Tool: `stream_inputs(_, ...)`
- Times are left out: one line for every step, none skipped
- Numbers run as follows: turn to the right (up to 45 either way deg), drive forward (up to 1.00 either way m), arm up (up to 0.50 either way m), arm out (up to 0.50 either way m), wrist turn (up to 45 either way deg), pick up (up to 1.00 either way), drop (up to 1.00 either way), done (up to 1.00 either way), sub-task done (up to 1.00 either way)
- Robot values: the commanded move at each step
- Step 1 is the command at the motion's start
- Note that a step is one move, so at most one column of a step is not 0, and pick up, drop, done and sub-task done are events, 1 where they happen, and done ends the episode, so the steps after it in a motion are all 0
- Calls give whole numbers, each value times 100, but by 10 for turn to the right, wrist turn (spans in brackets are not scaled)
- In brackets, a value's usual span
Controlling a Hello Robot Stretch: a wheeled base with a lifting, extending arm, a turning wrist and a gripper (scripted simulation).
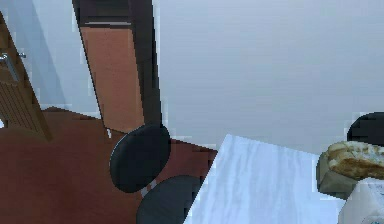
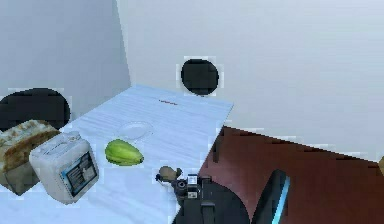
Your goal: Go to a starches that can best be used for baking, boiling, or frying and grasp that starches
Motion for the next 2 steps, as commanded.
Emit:
stream_inputs(0,0,10,0,0,0,0,0,0)
stream_inputs(0,0,0,0,0,0,0,100,0)
